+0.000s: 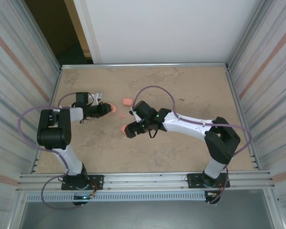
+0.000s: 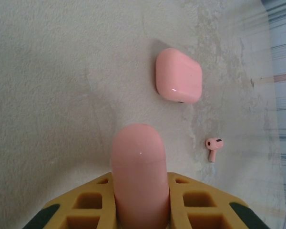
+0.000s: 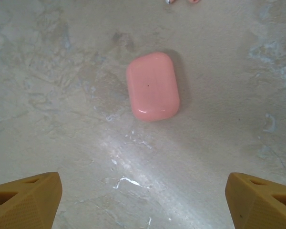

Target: Insert the wireless bluetooth earbuds into the charging case

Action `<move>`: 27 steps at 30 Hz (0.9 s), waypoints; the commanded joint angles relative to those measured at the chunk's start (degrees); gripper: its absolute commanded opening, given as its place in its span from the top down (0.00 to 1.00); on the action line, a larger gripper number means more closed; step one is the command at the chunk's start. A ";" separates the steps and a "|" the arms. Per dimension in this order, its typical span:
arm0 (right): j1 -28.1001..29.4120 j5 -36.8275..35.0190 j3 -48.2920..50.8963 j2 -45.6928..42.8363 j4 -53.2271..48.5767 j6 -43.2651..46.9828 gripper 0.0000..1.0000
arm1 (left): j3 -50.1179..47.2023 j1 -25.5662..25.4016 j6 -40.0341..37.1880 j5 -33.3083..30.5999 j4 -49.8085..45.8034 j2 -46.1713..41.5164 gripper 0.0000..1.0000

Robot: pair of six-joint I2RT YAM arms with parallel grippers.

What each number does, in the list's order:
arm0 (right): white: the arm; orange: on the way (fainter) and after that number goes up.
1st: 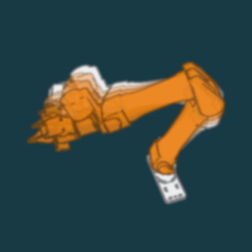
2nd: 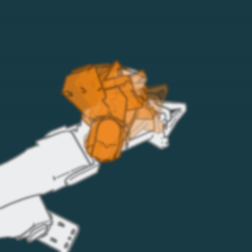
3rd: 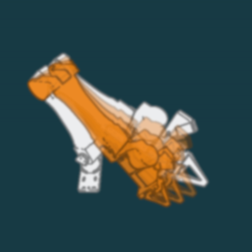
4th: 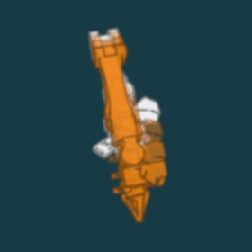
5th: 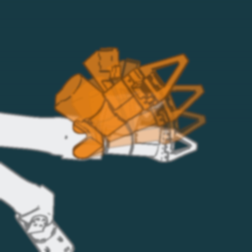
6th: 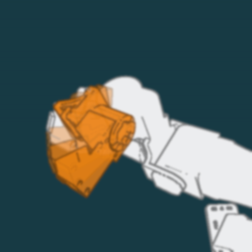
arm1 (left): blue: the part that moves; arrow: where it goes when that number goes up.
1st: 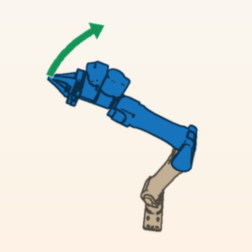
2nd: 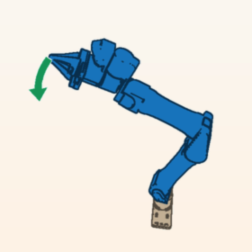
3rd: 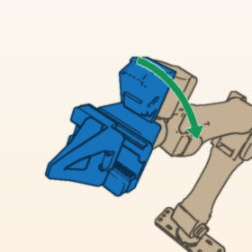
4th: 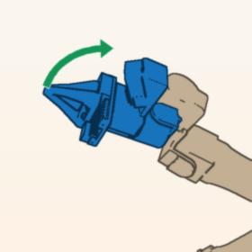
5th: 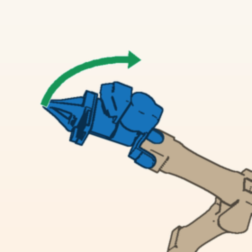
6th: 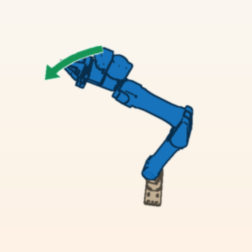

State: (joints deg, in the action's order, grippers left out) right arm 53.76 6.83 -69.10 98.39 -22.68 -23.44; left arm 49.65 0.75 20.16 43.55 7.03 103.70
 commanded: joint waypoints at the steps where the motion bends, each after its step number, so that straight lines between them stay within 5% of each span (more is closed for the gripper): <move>1: 0.71 -1.22 -2.54 2.28 -2.14 1.46 0.13 | 1.85 0.04 -1.27 1.45 -1.31 1.20 0.87; 17: 1.92 -5.33 -8.44 10.11 -6.48 3.99 0.18 | 2.38 -0.23 -4.77 -2.45 -4.99 0.58 0.56; 27: 2.79 -6.80 -13.25 14.59 -8.58 6.58 0.18 | -2.38 -0.20 -3.44 -2.84 -3.16 -12.50 0.48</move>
State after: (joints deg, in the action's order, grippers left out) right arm 55.96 1.65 -79.99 111.09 -28.99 -18.85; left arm 49.06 0.64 16.73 40.47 3.09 96.71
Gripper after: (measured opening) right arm 0.823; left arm 0.518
